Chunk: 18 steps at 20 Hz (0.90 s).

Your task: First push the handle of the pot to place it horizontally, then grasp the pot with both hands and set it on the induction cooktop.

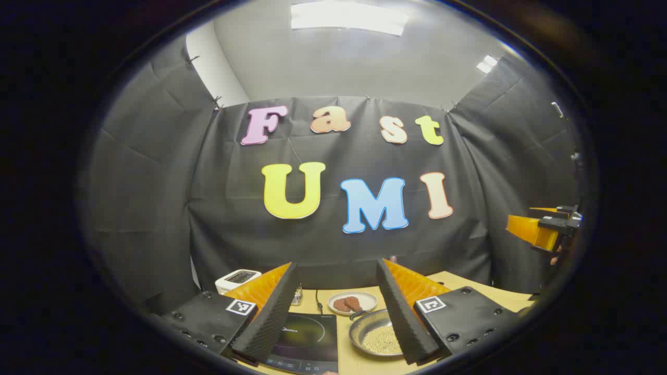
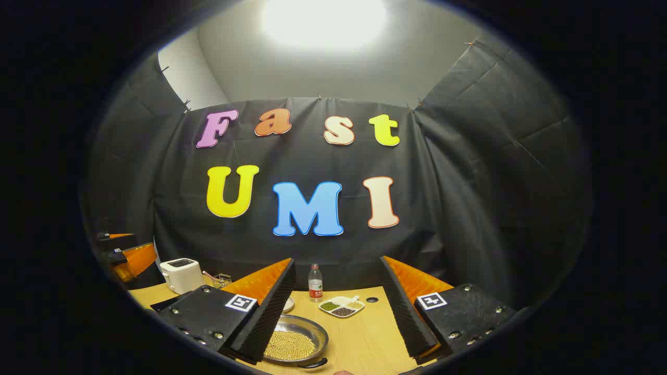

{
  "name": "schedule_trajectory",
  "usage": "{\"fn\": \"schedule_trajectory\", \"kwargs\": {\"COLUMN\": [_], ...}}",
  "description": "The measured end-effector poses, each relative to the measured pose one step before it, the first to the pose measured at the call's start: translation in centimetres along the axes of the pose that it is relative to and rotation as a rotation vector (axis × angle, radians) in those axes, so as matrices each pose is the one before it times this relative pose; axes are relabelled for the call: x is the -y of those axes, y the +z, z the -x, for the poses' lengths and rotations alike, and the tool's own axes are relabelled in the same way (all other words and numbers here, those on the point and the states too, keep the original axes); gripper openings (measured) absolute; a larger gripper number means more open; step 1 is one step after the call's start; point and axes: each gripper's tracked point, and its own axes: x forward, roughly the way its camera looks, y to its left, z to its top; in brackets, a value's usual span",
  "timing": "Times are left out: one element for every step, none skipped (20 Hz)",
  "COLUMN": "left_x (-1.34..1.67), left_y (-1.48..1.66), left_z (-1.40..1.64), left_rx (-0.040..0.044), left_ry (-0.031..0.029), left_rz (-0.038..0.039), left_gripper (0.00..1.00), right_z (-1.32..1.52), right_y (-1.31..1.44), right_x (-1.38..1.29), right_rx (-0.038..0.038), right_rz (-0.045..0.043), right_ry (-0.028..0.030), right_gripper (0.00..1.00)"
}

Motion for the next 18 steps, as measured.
{"fn": "schedule_trajectory", "kwargs": {"left_x": [-0.107, -0.132, -0.073, -0.077, -0.151, -0.097, -0.063, -0.071, -0.085, -0.028, -0.154, -0.033, -0.187, -0.067, -0.107, -0.122, -0.183, -0.143], "left_y": [-0.127, 0.059, -0.037, -0.005, -0.051, -0.004, -0.022, 0.117, -0.082, 0.061, -0.013, 0.039, -0.017, -0.044, -0.063, 0.080, -0.064, 0.026], "left_z": [0.068, -0.080, 0.133, -0.061, 0.005, -0.006, -0.026, -0.055, -0.057, -0.101, -0.026, -0.022, 0.043, -0.009, -0.126, 0.033, 0.002, -0.023], "left_rx": [-0.00032, 0.00021, 0.00015, -0.00057, -0.00115, -0.00066, -0.00069, 0.00102, 0.00013, 0.00070, 0.00035, 0.00043, -0.00020, 0.00052, 0.00008, -0.00024, 0.00016, 0.00042], "left_ry": [-0.00013, 0.00113, -0.00005, 0.00047, -0.00001, -0.00057, -0.00065, -0.00063, -0.00084, -0.00108, -0.00011, -0.00151, 0.00017, 0.00009, 0.00107, 0.00101, 0.00151, 0.00169], "left_rz": [-0.00107, -0.00125, -0.00100, -0.00098, -0.00078, 0.00015, 0.00006, 0.00012, 0.00006, -0.00081, -0.00038, 0.00027, 0.00102, 0.00096, 0.00124, 0.00103, 0.00056, -0.00010], "left_gripper": [0.99, 0.99, 0.99, 0.99, 0.99, 0.99, 0.99, 0.99, 0.99, 0.99, 0.99, 0.99, 0.99, 0.99, 0.99, 0.99, 0.99, 0.99], "right_z": [-0.133, -0.139, -0.060, -0.063, -0.040, -0.025, 0.013, -0.035, -0.016, -0.010, -0.043, -0.124, 0.015, -0.092, 0.042, 0.048, -0.065, -0.026], "right_y": [-0.078, 0.017, -0.216, -0.031, -0.227, -0.040, -0.046, 0.040, -0.121, 0.014, -0.122, 0.038, -0.043, 0.016, -0.127, -0.026, -0.078, -0.001], "right_x": [-0.091, -0.150, -0.120, -0.010, -0.047, -0.105, -0.035, -0.076, -0.063, -0.103, -0.113, -0.056, -0.153, -0.073, -0.069, -0.220, -0.144, -0.127], "right_rx": [-0.00146, -0.00261, -0.00292, -0.00223, -0.00379, -0.00396, -0.00182, -0.00209, -0.00188, -0.00244, -0.00086, -0.00121, -0.00230, -0.00347, -0.00328, -0.00385, -0.00330, -0.00341], "right_rz": [-0.00039, -0.00165, -0.00040, 0.00101, 0.00177, 0.00082, 0.00039, 0.00117, 0.00156, 0.00314, 0.00391, 0.00520, 0.00435, 0.00332, 0.00071, 0.00051, 0.00122, 0.00164], "right_ry": [0.00094, 0.00063, 0.00072, -0.00121, -0.00031, -0.00021, -0.00054, 0.00053, -0.00059, 0.00256, 0.00118, 0.00119, 0.00233, 0.00105, 0.00288, 0.00410, 0.00285, 0.00316], "right_gripper": [0.96, 0.96, 0.96, 0.96, 0.96, 0.96, 0.96, 0.96, 0.96, 0.96, 0.96, 0.96, 0.96, 0.96, 0.96, 0.96, 0.96, 0.96]}}
